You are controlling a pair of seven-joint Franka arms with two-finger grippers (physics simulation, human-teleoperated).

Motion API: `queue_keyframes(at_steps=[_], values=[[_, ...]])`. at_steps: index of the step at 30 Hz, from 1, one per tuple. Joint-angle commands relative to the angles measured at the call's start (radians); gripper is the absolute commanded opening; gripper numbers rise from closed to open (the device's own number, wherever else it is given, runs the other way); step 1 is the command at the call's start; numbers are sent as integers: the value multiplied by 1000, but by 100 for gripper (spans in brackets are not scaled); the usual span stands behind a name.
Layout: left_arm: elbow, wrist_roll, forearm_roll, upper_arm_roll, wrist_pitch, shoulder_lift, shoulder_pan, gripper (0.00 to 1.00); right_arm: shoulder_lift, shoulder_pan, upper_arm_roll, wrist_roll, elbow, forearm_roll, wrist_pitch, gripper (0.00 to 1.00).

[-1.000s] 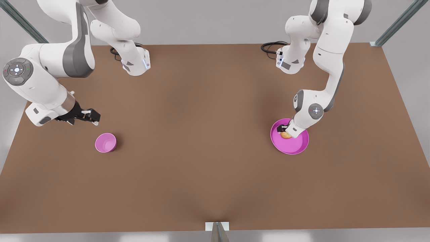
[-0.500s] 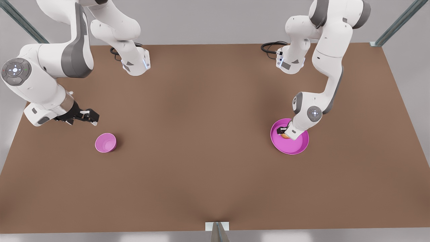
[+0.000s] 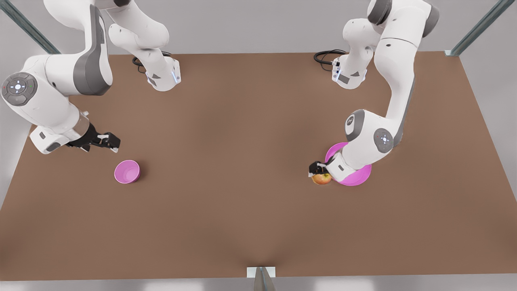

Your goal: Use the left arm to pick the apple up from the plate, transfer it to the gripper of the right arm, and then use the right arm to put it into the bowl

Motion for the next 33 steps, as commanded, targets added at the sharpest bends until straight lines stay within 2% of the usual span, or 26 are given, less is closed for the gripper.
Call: queue_keyframes(at_steps=[1,2,4,6,9,10,12,15,17,19,21,26,29,33], values=[[90,429,-128,-92,-50,101,-13,74,3,3,4,45,2,32,30,100],[107,567,-178,-135,3,146,-10,74,27,10,5,70,25,32,47,100],[228,945,-373,-151,22,230,-66,72,82,13,7,85,55,183,55,100],[270,1291,-456,-221,137,275,-80,72,118,32,7,85,53,285,69,100],[364,1690,-516,-264,143,348,-82,72,221,19,4,78,36,592,128,100],[391,1848,-538,-292,146,385,-82,72,251,21,5,50,39,600,196,100],[392,2164,-683,-293,152,402,-83,72,293,18,4,38,35,822,251,100],[406,2422,-754,-304,159,436,-96,70,351,30,27,-105,12,1117,253,100],[405,2532,-779,-304,160,465,-96,68,372,45,42,-116,9,1230,259,100],[403,2734,-927,-302,157,502,-106,68,310,30,77,-117,-112,1319,262,100],[403,2766,-956,-305,152,509,-109,68,221,30,105,-151,-272,1373,303,100],[403,2793,-1075,-312,111,509,-108,68,231,3,114,-575,-419,1532,339,100],[401,2793,-1078,-312,105,511,-108,68,276,-10,114,-758,-432,1579,336,100],[400,2795,-1085,-312,105,526,-109,68,326,-4,120,-823,-395,1582,336,100]])
